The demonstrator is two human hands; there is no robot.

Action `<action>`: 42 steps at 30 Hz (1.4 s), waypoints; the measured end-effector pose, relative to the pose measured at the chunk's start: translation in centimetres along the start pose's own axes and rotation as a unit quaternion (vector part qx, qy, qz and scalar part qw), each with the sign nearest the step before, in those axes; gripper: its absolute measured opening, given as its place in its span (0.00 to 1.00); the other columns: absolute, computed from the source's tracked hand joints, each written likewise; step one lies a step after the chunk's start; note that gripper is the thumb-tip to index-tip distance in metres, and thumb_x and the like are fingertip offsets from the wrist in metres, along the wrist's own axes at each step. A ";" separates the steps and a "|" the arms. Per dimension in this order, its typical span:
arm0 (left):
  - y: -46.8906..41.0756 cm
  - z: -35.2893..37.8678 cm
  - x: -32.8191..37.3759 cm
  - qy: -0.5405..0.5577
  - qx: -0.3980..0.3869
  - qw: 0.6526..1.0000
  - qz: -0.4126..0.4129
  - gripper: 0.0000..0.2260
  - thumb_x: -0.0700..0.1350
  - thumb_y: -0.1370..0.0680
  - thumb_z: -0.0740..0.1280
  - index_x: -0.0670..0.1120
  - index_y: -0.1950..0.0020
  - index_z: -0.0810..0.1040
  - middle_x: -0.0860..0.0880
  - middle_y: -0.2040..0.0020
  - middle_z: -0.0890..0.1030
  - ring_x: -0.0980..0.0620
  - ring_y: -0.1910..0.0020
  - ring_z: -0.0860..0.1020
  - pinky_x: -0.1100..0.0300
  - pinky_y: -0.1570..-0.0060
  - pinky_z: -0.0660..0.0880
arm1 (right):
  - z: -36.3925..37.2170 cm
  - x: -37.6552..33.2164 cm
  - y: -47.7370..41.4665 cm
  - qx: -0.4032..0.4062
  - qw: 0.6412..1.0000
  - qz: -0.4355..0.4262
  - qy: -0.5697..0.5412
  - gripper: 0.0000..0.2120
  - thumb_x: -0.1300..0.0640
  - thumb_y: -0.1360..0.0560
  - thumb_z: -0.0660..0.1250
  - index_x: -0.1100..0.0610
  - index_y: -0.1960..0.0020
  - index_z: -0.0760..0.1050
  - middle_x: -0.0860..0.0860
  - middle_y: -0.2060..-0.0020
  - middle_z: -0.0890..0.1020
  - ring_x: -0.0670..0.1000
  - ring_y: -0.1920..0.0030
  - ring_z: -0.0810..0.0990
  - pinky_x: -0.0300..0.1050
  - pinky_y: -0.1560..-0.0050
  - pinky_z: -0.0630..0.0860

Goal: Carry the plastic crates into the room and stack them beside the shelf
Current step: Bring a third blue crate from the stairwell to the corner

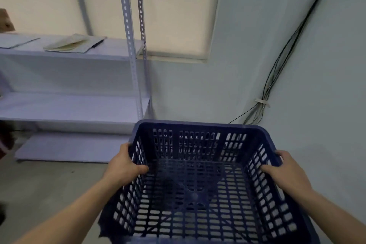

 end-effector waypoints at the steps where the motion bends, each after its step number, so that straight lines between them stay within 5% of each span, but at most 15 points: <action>1: -1.3 -0.1 0.2 -0.003 0.002 1.000 -0.001 0.40 0.49 0.34 0.80 0.47 0.28 0.64 0.51 0.48 0.78 0.47 0.52 0.79 0.54 0.53 0.75 | 0.5 -0.8 -1.1 0.001 1.000 0.000 0.000 0.34 0.48 0.26 0.75 0.49 0.25 0.66 0.52 0.43 0.79 0.57 0.49 0.81 0.52 0.50 0.75; 14: -17.0 2.4 2.9 -0.011 -0.005 0.997 -0.075 0.40 0.47 0.33 0.79 0.48 0.26 0.62 0.52 0.49 0.79 0.48 0.52 0.80 0.51 0.48 0.79 | 8.6 -7.0 -20.3 -0.078 0.997 -0.009 -0.029 0.31 0.53 0.23 0.74 0.53 0.23 0.66 0.57 0.36 0.78 0.57 0.49 0.76 0.55 0.45 0.75; 19: -22.2 4.8 2.7 0.000 -0.013 0.994 -0.110 0.43 0.47 0.34 0.79 0.47 0.24 0.60 0.48 0.46 0.80 0.46 0.49 0.80 0.48 0.45 0.80 | 12.0 -7.7 -27.6 -0.122 0.992 -0.010 -0.041 0.28 0.61 0.24 0.75 0.58 0.27 0.70 0.54 0.48 0.78 0.54 0.52 0.79 0.56 0.45 0.78; 24: -26.2 6.8 2.4 -0.018 -0.018 0.990 -0.139 0.44 0.46 0.35 0.79 0.48 0.24 0.59 0.49 0.44 0.79 0.46 0.48 0.80 0.48 0.44 0.79 | 14.2 -8.4 -31.5 -0.133 0.991 -0.006 -0.021 0.21 0.55 0.24 0.74 0.46 0.37 0.68 0.51 0.46 0.79 0.55 0.49 0.81 0.60 0.42 0.79; 30: -30.5 9.1 1.6 -0.042 -0.035 0.987 -0.151 0.45 0.44 0.33 0.78 0.47 0.22 0.58 0.50 0.46 0.76 0.45 0.50 0.79 0.53 0.49 0.78 | 16.9 -8.3 -33.9 -0.147 0.989 0.005 -0.014 0.29 0.49 0.24 0.73 0.46 0.26 0.67 0.47 0.43 0.79 0.52 0.46 0.80 0.52 0.46 0.76; 34: -32.7 10.5 0.9 -0.062 -0.037 0.987 -0.145 0.47 0.49 0.35 0.77 0.52 0.22 0.55 0.49 0.41 0.77 0.45 0.50 0.80 0.49 0.47 0.79 | 19.5 -6.9 -35.0 -0.118 0.993 0.019 -0.018 0.32 0.45 0.28 0.73 0.44 0.26 0.66 0.47 0.41 0.81 0.53 0.44 0.82 0.60 0.41 0.79; 38: -33.7 11.4 0.1 -0.102 -0.004 0.987 -0.126 0.45 0.56 0.36 0.72 0.59 0.23 0.53 0.48 0.37 0.76 0.43 0.49 0.80 0.45 0.49 0.80 | 20.8 -5.7 -35.9 -0.112 0.994 0.006 0.003 0.31 0.39 0.31 0.69 0.45 0.31 0.70 0.44 0.47 0.83 0.52 0.50 0.84 0.61 0.48 0.83; 42: -33.4 11.7 0.3 -0.114 0.019 0.985 -0.130 0.40 0.54 0.31 0.70 0.58 0.23 0.53 0.46 0.39 0.76 0.41 0.48 0.79 0.46 0.50 0.79 | 20.2 -7.0 -34.8 -0.100 0.995 0.012 0.003 0.38 0.41 0.31 0.70 0.44 0.24 0.63 0.47 0.39 0.80 0.53 0.44 0.81 0.61 0.42 0.80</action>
Point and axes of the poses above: each hand's wrist, its own y-axis away from the middle knuckle, its own z-axis out of the palm, x = y × z, the point moved 2 cm from there along -y, towards the middle knuckle
